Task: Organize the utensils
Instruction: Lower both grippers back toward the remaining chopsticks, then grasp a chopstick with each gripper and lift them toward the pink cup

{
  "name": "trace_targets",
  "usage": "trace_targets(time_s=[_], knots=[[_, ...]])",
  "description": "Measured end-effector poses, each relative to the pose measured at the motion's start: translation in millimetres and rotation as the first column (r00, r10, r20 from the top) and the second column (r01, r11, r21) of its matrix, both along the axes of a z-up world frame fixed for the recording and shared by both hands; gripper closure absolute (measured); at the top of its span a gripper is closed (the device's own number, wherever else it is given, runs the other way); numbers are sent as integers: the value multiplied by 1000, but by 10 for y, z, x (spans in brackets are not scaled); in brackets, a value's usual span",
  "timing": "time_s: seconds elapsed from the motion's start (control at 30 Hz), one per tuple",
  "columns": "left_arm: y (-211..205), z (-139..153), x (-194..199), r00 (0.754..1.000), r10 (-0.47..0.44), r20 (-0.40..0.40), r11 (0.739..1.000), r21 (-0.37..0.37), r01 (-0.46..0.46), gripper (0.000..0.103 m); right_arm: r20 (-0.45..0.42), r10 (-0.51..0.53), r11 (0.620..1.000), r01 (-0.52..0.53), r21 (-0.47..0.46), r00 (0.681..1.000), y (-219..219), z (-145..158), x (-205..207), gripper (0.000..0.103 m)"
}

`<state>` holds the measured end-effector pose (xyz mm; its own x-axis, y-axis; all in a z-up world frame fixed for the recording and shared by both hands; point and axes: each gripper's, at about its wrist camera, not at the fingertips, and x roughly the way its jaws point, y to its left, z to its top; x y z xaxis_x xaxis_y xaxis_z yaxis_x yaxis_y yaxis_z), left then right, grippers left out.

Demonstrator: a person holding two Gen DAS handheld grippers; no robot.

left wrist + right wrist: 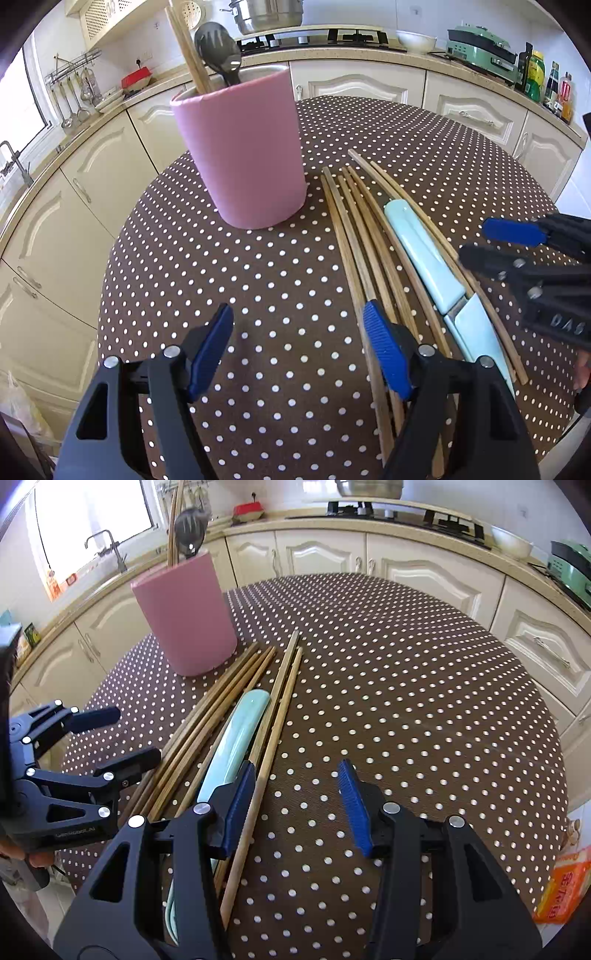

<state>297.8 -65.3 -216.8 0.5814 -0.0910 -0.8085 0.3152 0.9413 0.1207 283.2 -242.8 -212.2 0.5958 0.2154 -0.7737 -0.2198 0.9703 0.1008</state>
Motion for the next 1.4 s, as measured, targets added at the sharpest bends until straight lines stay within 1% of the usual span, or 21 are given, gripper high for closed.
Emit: trace_targets(time_s=[0.1,0.17,0.2,0.3,0.43,0.57,0.6,0.63,0.67,0.73,0.77,0.87,0.9,0.93,1.03,1.07,1.13,1.2,1.33,1.4], knots=[[-46,-24,27,1000,0,-9,1000,4,0,31,0,-4,999,4,-34,1000,32,-16,54,53],[-102,-70,78,1000,8,-22,1000,29,-7,31,-11,-2,999,2,-51,1000,51,-22,100,53],[-118,-66,84,1000,9,-15,1000,29,-9,31,-19,-1,998,0,-69,1000,64,-24,128,53],[-134,-44,160,999,24,-35,999,35,-23,31,-40,9,994,-13,-111,999,112,-28,243,53],[-236,-16,324,999,23,-48,997,72,-20,31,-102,27,990,-41,-137,994,146,-12,457,53],[-314,4,482,998,21,-64,996,86,-16,32,-172,59,984,-87,-156,983,177,9,655,53],[-326,13,515,997,15,-75,997,79,-9,37,-191,70,982,-101,-162,979,187,9,701,54],[-330,14,551,996,7,-88,998,68,-1,44,-217,83,978,-121,-167,973,197,16,756,54],[-333,21,586,995,2,-104,999,53,3,49,-237,91,978,-132,-163,967,199,22,799,55],[-370,31,635,989,-18,-146,1000,13,20,70,-272,98,978,-143,-149,957,198,41,909,64],[-391,37,665,986,-24,-162,1000,-4,24,74,-285,98,979,-143,-143,953,186,52,964,72],[-441,43,729,982,-36,-187,999,-29,31,85,-312,99,983,-142,-120,945,141,74,1099,85],[-447,50,744,980,-40,-195,999,-43,32,92,-314,99,984,-140,-113,944,118,77,1119,91],[-473,44,747,980,-39,-195,999,-45,31,96,-312,99,985,-137,-102,945,94,76,1134,93],[-489,44,726,983,-25,-183,998,-58,15,98,-296,101,990,-125,-63,950,18,90,1114,94],[-487,51,707,984,-20,-177,998,-68,8,98,-287,104,992,-120,-42,952,-15,100,1090,97],[-465,84,628,988,-25,-151,996,-94,11,98,-241,111,992,-121,-27,964,-61,155,1003,97],[-455,138,554,992,-30,-125,992,-123,14,98,-210,113,994,-113,10,971,-126,206,903,97],[-375,361,331,999,-43,-28,982,-187,37,98,-112,107,993,-100,63,988,-248,424,705,97],[-315,486,222,999,-47,23,972,-229,51,98,-51,110,990,-105,90,993,-300,576,595,97]])
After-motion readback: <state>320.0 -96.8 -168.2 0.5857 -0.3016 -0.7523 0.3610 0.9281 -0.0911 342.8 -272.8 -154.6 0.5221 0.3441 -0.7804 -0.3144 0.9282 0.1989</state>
